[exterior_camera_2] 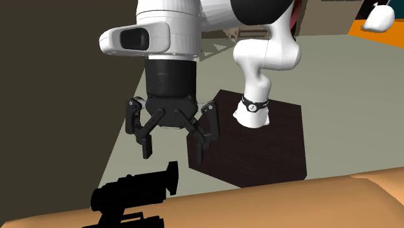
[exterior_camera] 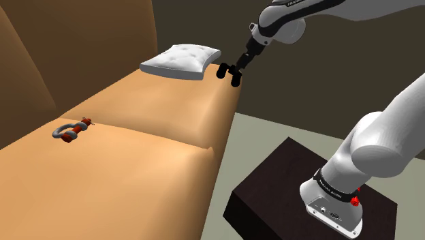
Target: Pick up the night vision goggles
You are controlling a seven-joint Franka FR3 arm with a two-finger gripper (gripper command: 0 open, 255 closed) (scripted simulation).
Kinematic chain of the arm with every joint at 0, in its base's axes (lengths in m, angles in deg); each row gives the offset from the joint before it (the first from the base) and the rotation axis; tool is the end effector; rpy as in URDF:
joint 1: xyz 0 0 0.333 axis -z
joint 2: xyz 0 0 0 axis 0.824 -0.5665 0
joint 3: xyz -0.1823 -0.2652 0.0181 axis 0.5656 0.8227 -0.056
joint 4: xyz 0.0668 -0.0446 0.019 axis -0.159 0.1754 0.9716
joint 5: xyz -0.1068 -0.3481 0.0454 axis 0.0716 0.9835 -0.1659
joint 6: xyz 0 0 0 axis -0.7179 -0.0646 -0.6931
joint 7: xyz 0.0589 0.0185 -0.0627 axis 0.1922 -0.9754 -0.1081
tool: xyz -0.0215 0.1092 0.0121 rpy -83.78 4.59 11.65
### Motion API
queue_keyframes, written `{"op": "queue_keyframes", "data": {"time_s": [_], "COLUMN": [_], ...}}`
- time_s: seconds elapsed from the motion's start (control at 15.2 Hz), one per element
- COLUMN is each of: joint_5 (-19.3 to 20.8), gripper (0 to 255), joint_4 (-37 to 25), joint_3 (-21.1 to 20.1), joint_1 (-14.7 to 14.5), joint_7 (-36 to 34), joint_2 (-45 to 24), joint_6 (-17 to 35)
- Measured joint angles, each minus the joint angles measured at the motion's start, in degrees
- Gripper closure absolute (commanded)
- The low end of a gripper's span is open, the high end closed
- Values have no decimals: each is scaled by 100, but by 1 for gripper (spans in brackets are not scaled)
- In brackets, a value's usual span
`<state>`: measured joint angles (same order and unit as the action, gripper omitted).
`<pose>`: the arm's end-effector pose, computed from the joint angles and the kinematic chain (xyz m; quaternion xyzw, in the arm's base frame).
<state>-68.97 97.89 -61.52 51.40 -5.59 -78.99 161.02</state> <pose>0.4968 -0.0992 0.4697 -0.9734 -0.1309 -0.1839 0.0395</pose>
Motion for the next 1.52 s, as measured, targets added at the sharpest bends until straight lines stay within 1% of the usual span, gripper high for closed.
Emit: {"op": "queue_keyframes", "data": {"time_s": [0.26,0.33,0.99,1.52], "joint_5": [-143,-171,-192,59], "gripper": [0,255,255,255], "joint_4": [153,155,169,-117], "joint_3": [19,25,23,-10], "joint_1": [-25,-28,-35,6], "joint_7": [147,174,189,-70], "joint_2": [-137,-174,-198,55], "joint_6": [277,312,357,-160]}}
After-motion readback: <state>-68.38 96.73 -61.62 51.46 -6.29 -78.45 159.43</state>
